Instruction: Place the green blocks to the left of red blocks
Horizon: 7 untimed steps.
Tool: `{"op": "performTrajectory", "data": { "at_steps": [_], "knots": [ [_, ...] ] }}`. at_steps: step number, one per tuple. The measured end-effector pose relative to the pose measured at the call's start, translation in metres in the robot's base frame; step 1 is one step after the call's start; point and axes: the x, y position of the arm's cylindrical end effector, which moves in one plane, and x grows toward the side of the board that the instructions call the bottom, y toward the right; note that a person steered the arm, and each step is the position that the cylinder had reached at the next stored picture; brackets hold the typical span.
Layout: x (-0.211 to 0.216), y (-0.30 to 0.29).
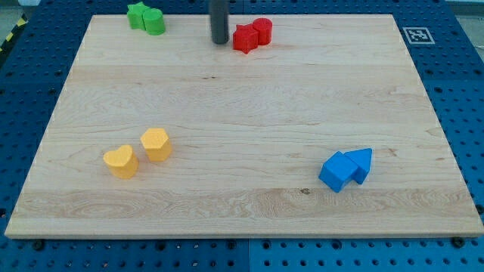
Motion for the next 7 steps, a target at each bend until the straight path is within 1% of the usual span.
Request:
{"op": "performTrajectory", "data": {
  "at_steps": [1,2,4,5,6,7],
  "knots": [
    [0.025,-0.062],
    [0.024,-0.128],
    [-0.047,-0.211],
    [-0.08,-0.228],
    [-0.08,-0.221],
    [-0.08,-0.198]
  ]
}}
